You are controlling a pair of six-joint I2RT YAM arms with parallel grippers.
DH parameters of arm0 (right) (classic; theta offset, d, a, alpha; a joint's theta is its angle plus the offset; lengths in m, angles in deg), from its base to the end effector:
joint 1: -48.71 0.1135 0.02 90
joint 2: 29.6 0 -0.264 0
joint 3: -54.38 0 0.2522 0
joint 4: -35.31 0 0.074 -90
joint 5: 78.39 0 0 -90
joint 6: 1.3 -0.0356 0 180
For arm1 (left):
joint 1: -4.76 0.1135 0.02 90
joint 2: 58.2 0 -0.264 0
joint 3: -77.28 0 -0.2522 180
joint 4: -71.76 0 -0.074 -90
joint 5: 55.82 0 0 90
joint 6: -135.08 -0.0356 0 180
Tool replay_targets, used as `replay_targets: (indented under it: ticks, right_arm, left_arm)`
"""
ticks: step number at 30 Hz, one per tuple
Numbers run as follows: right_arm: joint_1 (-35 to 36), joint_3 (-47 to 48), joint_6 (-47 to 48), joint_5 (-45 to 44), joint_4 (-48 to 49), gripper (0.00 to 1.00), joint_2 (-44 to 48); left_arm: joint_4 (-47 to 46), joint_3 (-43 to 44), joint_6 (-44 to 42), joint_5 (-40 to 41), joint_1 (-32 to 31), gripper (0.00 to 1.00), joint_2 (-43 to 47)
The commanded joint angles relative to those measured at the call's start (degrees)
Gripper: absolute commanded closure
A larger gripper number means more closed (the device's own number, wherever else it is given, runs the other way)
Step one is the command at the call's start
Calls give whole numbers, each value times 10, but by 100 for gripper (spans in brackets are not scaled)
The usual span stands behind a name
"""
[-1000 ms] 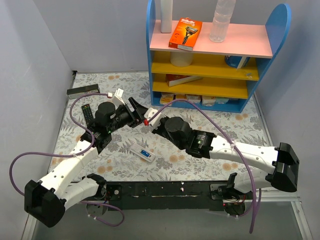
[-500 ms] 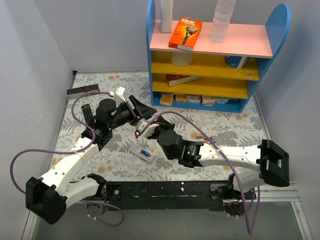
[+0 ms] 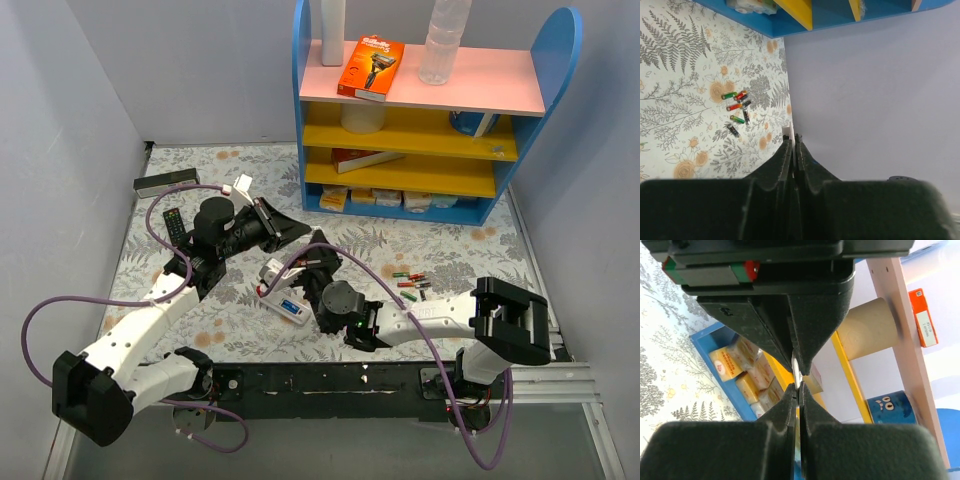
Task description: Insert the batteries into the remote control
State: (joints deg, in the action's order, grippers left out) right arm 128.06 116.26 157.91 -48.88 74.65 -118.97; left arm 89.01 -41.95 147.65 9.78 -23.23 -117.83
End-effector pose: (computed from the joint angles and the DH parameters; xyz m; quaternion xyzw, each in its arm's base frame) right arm 0.0915 0.3190 0.2799 -0.4182 0.5239 -0.2570 0.6961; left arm 0.2058 -0.1261 0.3168 -0.3722 0.6984 -0.6043 0.0923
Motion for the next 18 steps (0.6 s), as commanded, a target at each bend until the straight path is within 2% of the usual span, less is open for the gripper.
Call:
replay_targets:
  ticks: [1,3,6,7,9,10,13,17,18]
  right_arm:
    - [6,-6,94,-34,169,98,-8]
    - [7,-7,98,-36,177,97,-8]
    - [7,-7,102,-38,187,77,-9]
    - [8,-8,103,-39,189,67,-8]
    - [8,-10,103,-38,190,56,-6]
    - [8,-11,102,-38,188,47,-4]
    - [9,-14,74,-33,142,35,14]
    - [12,4,-104,18,-97,30,77]
    - [12,28,-209,77,-251,30,94]
  left_arm:
    - [-1,4,8,9,-3,97,22]
    - [-2,-2,11,13,-3,100,25]
    - [-4,-8,12,16,-2,100,29]
    - [-6,-9,13,20,-2,100,32]
    - [-8,-16,13,26,-2,100,36]
    - [-9,-20,14,30,-2,100,38]
    - [-14,-29,8,38,2,100,44]
    - [-11,-35,-35,48,14,100,48]
    - [-13,-37,-43,46,16,100,51]
